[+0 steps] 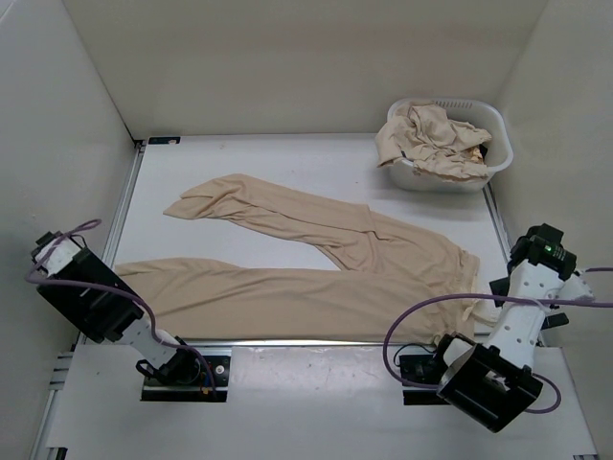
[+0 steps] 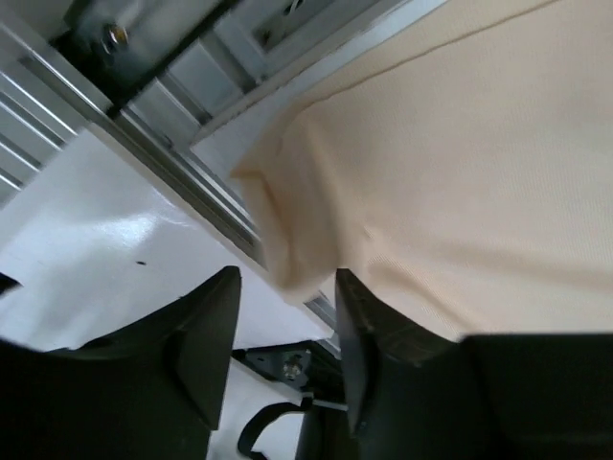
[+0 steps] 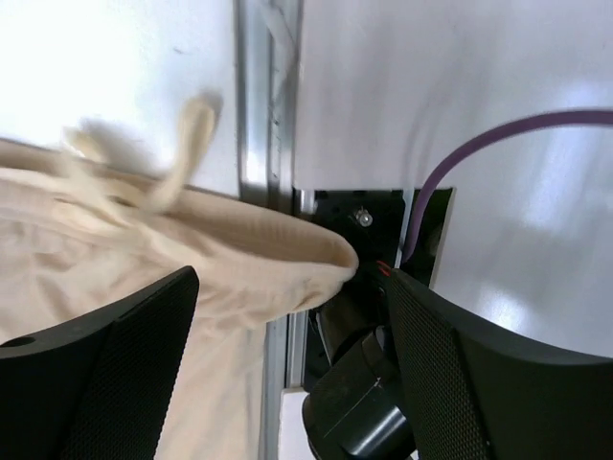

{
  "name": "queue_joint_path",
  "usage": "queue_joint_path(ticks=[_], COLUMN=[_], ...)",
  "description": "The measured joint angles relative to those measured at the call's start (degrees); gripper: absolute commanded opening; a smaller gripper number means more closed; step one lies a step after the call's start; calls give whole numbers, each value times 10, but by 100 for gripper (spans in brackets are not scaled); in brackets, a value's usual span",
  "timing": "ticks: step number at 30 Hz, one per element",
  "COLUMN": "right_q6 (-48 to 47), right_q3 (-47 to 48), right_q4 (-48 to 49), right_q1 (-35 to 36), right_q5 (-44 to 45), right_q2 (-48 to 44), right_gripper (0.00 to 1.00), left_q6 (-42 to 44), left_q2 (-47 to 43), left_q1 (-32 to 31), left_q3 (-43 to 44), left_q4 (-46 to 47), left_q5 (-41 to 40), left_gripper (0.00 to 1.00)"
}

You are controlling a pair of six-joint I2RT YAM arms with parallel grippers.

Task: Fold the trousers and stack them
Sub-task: Flatten the trousers out

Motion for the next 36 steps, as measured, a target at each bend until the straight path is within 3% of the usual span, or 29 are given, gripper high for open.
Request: queue_joint_path(ticks=[3, 9, 16, 23, 29, 32, 33, 36], right_q6=[-14, -56, -62, -26, 12, 28, 32, 44], right_q3=[44, 97, 104, 161, 197, 197, 197, 197], right_q4=[0, 36, 136, 214, 256, 260, 260, 258], right_q1=[26, 86, 145, 181, 181, 181, 181, 181], right_q5=[12, -12, -93, -116, -97, -88, -85, -81], right_q2=[9, 21, 120, 322, 446, 483, 496, 530], right_gripper=[84, 68, 67, 71, 71, 59, 51, 36], left_q6=[-2, -2, -2, -2, -2, -2, -2, -3], left_q2=[-1, -5, 16, 165, 357, 410, 419, 438], left_q1=[-11, -74, -172, -307, -384, -412, -419, -440], left_q3=[63, 186, 295, 428, 628, 658, 656, 644], left_q4=[-33, -71, -108, -127, -78, -35, -23, 11], left_q5=[22, 61, 90, 185, 225, 223, 221, 205], left_gripper=[59, 65, 66, 66, 79, 92, 95, 97])
